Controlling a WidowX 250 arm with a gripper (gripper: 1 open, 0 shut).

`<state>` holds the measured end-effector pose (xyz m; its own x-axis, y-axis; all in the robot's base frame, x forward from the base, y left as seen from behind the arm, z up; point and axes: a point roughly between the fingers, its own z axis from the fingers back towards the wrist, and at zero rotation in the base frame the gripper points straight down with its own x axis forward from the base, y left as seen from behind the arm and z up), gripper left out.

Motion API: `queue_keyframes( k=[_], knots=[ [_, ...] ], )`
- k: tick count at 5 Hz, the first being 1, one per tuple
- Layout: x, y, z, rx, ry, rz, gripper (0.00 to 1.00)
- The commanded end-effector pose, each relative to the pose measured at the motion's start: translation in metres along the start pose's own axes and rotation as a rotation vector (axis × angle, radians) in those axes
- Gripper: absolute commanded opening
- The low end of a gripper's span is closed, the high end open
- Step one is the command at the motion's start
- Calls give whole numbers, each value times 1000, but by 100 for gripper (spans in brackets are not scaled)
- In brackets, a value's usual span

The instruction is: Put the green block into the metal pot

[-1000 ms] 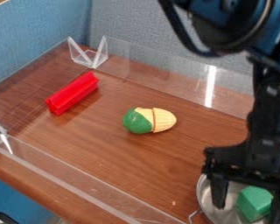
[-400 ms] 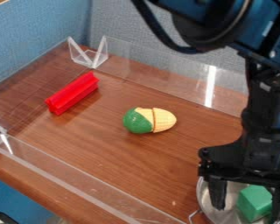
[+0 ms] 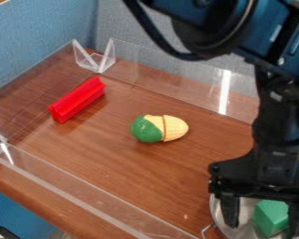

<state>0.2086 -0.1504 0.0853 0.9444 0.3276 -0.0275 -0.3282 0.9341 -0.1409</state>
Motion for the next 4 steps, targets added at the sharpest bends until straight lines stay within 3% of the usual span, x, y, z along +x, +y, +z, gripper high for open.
queue_keyframes(
  k=[1, 4],
  knots=[
    [0, -4, 7, -51, -28, 21, 100],
    [2, -3, 4, -58, -34, 42, 100]
  ],
)
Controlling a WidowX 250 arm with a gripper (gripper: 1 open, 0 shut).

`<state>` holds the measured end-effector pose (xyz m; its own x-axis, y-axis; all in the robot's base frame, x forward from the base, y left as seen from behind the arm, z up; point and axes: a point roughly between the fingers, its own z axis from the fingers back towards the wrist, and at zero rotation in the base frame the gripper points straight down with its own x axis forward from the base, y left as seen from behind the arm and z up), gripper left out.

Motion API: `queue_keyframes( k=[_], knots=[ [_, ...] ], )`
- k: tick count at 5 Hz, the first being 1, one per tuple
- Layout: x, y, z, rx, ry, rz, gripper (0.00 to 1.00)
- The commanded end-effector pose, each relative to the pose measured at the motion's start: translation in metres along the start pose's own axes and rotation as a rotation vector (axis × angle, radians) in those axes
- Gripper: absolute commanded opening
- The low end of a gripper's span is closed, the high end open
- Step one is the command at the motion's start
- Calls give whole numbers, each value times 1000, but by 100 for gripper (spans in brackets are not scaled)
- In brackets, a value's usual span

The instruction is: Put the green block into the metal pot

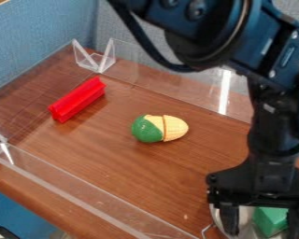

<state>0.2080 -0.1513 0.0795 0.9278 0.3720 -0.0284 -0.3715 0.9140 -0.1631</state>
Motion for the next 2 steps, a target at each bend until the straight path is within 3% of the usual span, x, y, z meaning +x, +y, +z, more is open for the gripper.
queue_keyframes(
  k=[1, 2],
  knots=[
    [3, -4, 9, -34, -28, -5, 100],
    [3, -5, 8, -31, -29, -5, 100]
  ],
)
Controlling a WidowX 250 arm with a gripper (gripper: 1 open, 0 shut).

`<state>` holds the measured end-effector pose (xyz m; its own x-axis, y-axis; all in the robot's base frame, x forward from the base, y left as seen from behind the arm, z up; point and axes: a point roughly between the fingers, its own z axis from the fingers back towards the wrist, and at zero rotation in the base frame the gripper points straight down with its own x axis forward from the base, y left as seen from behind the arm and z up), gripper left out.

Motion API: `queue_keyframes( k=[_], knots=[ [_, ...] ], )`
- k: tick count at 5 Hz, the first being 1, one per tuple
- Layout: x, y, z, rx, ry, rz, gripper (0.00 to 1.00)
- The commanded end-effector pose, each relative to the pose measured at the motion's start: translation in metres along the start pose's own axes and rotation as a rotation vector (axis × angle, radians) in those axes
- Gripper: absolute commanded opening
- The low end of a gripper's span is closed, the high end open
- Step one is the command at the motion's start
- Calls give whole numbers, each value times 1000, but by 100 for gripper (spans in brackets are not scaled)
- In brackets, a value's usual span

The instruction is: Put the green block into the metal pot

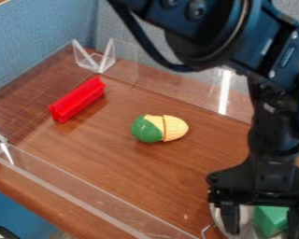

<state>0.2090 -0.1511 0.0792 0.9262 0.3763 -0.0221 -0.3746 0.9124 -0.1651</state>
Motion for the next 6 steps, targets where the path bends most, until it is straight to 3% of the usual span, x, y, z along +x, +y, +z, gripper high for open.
queue_keyframes(
  k=[1, 6],
  knots=[
    [6, -3, 9, -31, -18, -11, 100],
    [16, 5, 3, -25, 13, -1, 100]
  ],
)
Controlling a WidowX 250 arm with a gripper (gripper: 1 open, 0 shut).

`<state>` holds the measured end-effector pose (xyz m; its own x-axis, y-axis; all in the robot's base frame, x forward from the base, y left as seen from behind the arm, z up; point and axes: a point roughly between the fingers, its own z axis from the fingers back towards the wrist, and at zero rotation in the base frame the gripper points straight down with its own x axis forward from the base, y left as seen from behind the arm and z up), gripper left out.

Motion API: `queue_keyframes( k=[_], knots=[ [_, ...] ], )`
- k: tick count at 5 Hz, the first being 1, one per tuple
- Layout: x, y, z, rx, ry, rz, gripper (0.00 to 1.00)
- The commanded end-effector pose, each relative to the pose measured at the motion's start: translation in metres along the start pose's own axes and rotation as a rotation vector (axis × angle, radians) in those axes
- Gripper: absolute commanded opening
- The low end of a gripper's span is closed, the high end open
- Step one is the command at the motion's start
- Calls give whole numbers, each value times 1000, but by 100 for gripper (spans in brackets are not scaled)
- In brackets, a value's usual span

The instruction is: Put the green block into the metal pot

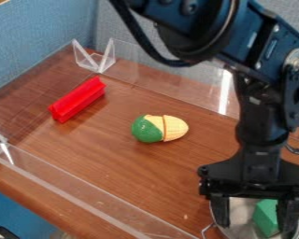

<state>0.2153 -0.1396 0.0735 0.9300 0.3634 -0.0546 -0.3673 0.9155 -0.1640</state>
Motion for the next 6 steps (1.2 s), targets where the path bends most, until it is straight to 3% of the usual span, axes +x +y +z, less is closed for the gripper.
queue_keyframes(
  k=[1, 6],
  knots=[
    [7, -2, 4, -20, -13, 9, 100],
    [14, 9, -8, 12, 11, 21, 100]
  ],
)
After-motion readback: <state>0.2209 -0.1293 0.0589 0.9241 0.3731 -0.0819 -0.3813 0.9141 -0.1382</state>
